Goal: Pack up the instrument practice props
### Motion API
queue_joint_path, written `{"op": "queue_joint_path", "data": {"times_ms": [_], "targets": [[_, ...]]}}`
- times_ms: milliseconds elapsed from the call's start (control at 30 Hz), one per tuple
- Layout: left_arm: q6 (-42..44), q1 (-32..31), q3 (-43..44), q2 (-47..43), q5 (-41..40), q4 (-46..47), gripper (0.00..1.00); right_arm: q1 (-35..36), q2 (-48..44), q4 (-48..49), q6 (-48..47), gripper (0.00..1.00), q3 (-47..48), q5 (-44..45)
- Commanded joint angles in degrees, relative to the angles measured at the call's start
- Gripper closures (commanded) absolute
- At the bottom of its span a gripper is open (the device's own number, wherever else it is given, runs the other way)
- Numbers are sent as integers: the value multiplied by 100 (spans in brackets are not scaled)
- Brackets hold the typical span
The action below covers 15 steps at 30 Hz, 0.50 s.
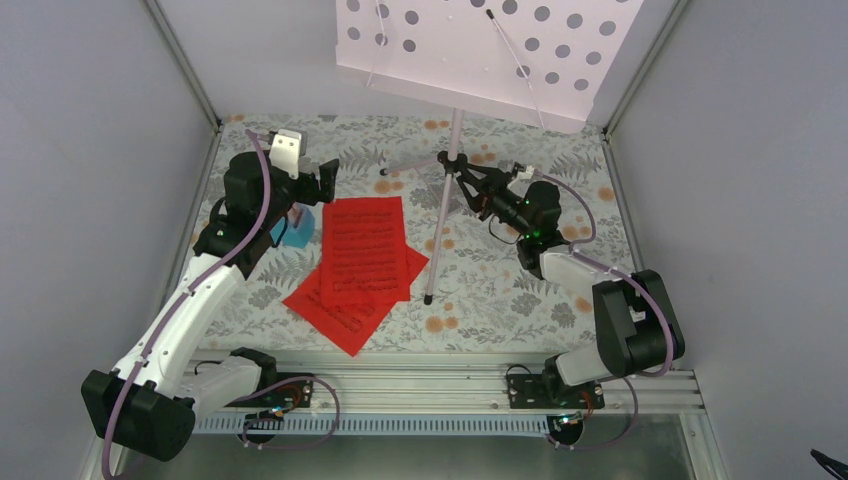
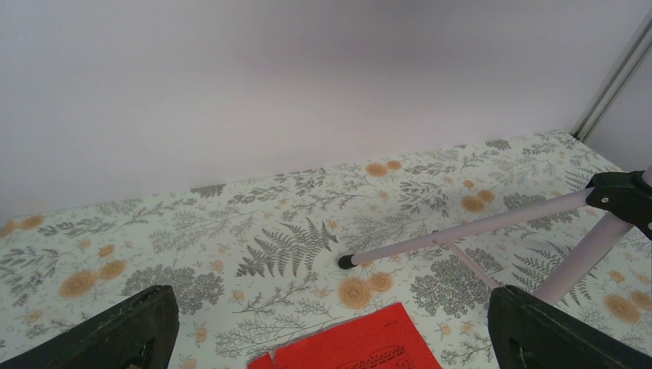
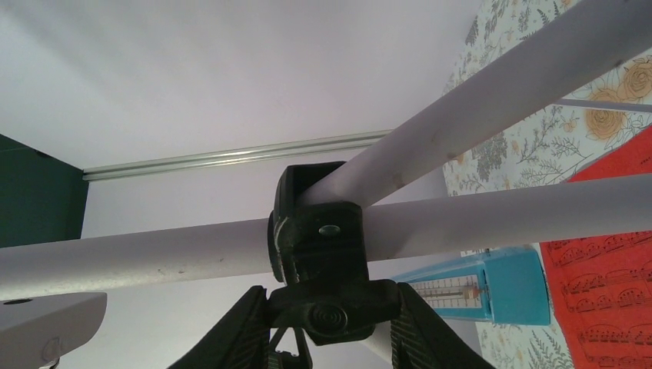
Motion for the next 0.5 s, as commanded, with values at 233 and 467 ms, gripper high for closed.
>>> {"op": "queue_joint_path", "data": {"times_ms": [233, 467], "targets": [[-53, 13, 74, -18, 53, 31, 0, 35, -137, -125, -831, 71, 118, 307], [-58, 14, 69, -5, 71, 34, 0, 36, -352, -651, -1671, 71, 120, 529]]}}
